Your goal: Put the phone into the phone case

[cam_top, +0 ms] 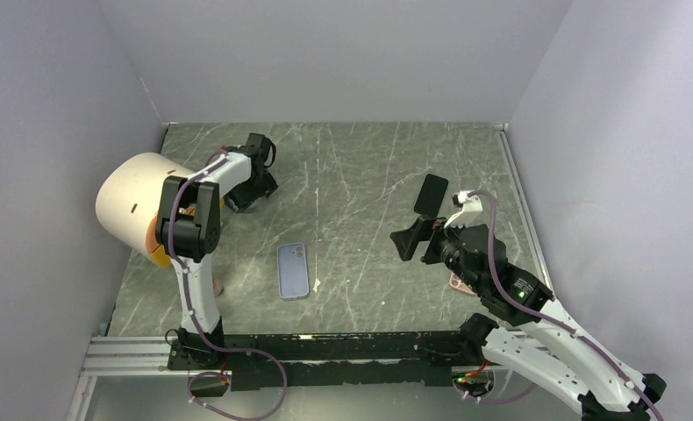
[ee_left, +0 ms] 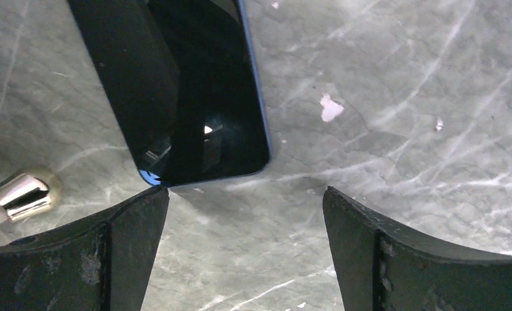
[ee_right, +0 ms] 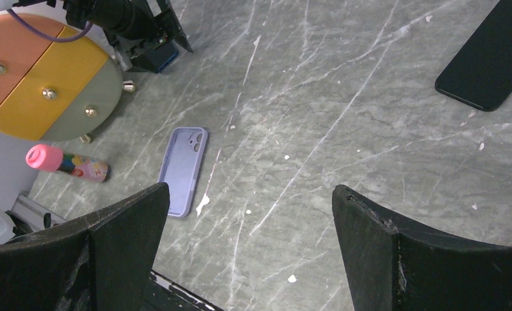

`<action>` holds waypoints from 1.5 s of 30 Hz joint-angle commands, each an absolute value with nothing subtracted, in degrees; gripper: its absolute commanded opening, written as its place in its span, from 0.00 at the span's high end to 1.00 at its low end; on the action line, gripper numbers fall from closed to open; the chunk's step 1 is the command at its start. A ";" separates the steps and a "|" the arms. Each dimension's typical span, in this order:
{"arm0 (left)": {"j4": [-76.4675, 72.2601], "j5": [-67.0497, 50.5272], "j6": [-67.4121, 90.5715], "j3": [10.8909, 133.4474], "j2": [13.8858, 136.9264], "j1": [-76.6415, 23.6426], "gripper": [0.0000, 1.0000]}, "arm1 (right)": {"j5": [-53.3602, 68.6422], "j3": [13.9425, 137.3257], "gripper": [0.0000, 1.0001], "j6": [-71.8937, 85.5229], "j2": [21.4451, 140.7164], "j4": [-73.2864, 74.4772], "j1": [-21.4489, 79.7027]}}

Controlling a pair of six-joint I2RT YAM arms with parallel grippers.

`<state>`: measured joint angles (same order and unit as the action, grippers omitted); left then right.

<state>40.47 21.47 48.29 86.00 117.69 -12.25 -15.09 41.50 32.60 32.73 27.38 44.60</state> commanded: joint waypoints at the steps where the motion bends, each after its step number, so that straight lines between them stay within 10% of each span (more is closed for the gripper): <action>1: 42.70 24.87 50.89 86.85 115.75 -12.09 0.06 | -16.08 41.23 0.01 32.70 32.07 27.13 44.56; 45: 38.79 24.83 55.42 87.04 122.80 -10.55 0.17 | -19.21 39.50 0.01 33.56 29.90 29.90 44.57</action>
<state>39.40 27.68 55.75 86.80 119.33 -10.31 -17.96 40.21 32.77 30.89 30.06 44.60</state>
